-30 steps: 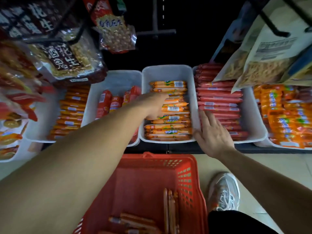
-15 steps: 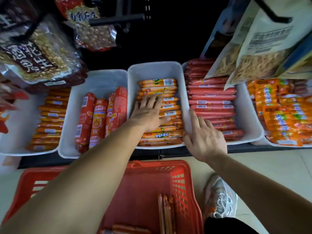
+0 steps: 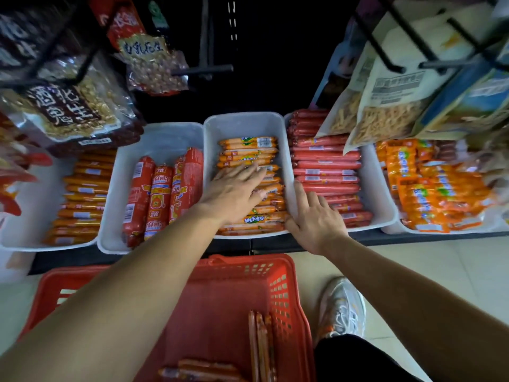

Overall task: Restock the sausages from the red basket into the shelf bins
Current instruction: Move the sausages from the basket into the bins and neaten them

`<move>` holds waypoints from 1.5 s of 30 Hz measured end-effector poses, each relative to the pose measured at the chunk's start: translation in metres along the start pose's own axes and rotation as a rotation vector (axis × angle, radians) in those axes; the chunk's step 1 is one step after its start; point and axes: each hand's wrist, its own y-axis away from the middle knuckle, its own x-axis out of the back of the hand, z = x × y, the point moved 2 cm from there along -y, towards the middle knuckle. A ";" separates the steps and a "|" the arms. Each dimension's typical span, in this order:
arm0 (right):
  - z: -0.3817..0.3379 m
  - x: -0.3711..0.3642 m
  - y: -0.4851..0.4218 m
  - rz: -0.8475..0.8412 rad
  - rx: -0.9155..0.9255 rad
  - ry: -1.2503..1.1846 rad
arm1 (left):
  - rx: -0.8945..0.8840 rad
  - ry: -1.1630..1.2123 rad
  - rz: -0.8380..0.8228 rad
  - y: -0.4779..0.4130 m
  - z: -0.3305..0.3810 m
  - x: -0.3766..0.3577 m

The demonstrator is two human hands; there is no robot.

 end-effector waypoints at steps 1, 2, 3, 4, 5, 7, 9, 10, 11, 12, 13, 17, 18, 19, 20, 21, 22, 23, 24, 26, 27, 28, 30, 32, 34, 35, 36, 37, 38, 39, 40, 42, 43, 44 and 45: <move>-0.002 0.009 0.002 -0.009 0.004 0.051 | -0.001 0.008 0.000 0.017 0.000 0.010; -0.006 0.020 0.005 -0.009 0.016 0.116 | 0.000 0.008 -0.006 0.035 -0.001 0.020; -0.011 0.035 0.009 -0.006 0.038 0.176 | 0.006 0.005 -0.018 0.055 -0.002 0.028; -0.017 0.051 0.014 -0.005 0.061 0.214 | 0.020 0.002 -0.034 0.075 -0.003 0.036; -0.025 0.069 0.020 -0.004 0.082 0.232 | 0.043 0.004 -0.050 0.095 -0.004 0.043; -0.043 0.106 0.033 0.001 0.122 0.249 | 0.120 0.037 -0.074 0.133 -0.006 0.058; -0.065 0.137 0.051 0.008 0.183 0.295 | 0.190 0.086 -0.067 0.169 -0.006 0.071; -0.075 0.150 0.061 0.007 0.221 0.328 | 0.216 0.102 -0.054 0.186 -0.005 0.076; -0.085 0.160 0.071 0.004 0.257 0.366 | 0.240 0.116 -0.037 0.202 -0.003 0.080; -0.094 0.169 0.082 0.008 0.291 0.401 | 0.261 0.124 -0.019 0.217 -0.001 0.083; -0.102 0.176 0.092 0.016 0.316 0.424 | 0.282 0.130 -0.002 0.231 0.002 0.083; -0.126 0.170 0.128 -0.008 0.321 0.366 | 0.358 0.210 0.032 0.278 0.005 0.063; -0.131 0.160 0.134 -0.029 0.319 0.340 | 0.380 0.241 0.019 0.287 0.003 0.054; -0.136 0.147 0.140 -0.054 0.317 0.314 | 0.399 0.264 0.001 0.296 0.002 0.044; -0.140 0.132 0.146 -0.076 0.312 0.289 | 0.413 0.278 -0.014 0.304 0.001 0.034; -0.143 0.115 0.150 -0.102 0.310 0.272 | 0.422 0.283 -0.032 0.311 0.001 0.022; -0.146 0.096 0.153 -0.131 0.310 0.260 | 0.428 0.280 -0.055 0.317 0.001 0.011; -0.149 0.076 0.157 -0.169 0.308 0.250 | 0.426 0.279 -0.076 0.322 0.000 -0.002; -0.151 0.054 0.159 -0.219 0.304 0.233 | 0.419 0.274 -0.098 0.326 -0.002 -0.018; -0.154 0.008 0.162 -0.333 0.295 0.195 | 0.417 0.251 -0.175 0.332 -0.007 -0.049; -0.154 -0.016 0.162 -0.395 0.287 0.182 | 0.427 0.242 -0.227 0.334 -0.010 -0.064; -0.154 -0.040 0.162 -0.459 0.275 0.167 | 0.440 0.241 -0.282 0.334 -0.014 -0.078; -0.152 -0.086 0.164 -0.585 0.219 0.133 | 0.450 0.251 -0.357 0.332 -0.019 -0.103; -0.145 -0.128 0.167 -0.644 0.108 0.078 | 0.443 0.252 -0.396 0.327 -0.026 -0.127; -0.135 -0.165 0.172 -0.623 -0.047 0.006 | 0.428 0.219 -0.433 0.322 -0.031 -0.149; -0.131 -0.181 0.175 -0.582 -0.136 -0.028 | 0.421 0.201 -0.447 0.319 -0.034 -0.158; -0.127 -0.197 0.177 -0.536 -0.208 -0.047 | 0.415 0.202 -0.460 0.316 -0.038 -0.168; -0.126 -0.211 0.179 -0.494 -0.258 -0.059 | 0.406 0.213 -0.471 0.313 -0.042 -0.177; -0.128 -0.221 0.181 -0.471 -0.302 -0.069 | 0.400 0.228 -0.478 0.310 -0.047 -0.186; -0.131 -0.226 0.182 -0.458 -0.357 -0.102 | 0.395 0.237 -0.481 0.307 -0.052 -0.193; -0.135 -0.229 0.182 -0.446 -0.420 -0.148 | 0.396 0.242 -0.484 0.305 -0.059 -0.202; -0.138 -0.229 0.182 -0.389 -0.496 -0.221 | 0.423 0.243 -0.503 0.302 -0.071 -0.216; -0.136 -0.231 0.180 -0.362 -0.509 -0.249 | 0.440 0.244 -0.513 0.301 -0.077 -0.226; -0.132 -0.232 0.178 -0.345 -0.502 -0.269 | 0.457 0.247 -0.514 0.299 -0.081 -0.233; -0.128 -0.235 0.177 -0.341 -0.474 -0.281 | 0.467 0.245 -0.508 0.299 -0.082 -0.231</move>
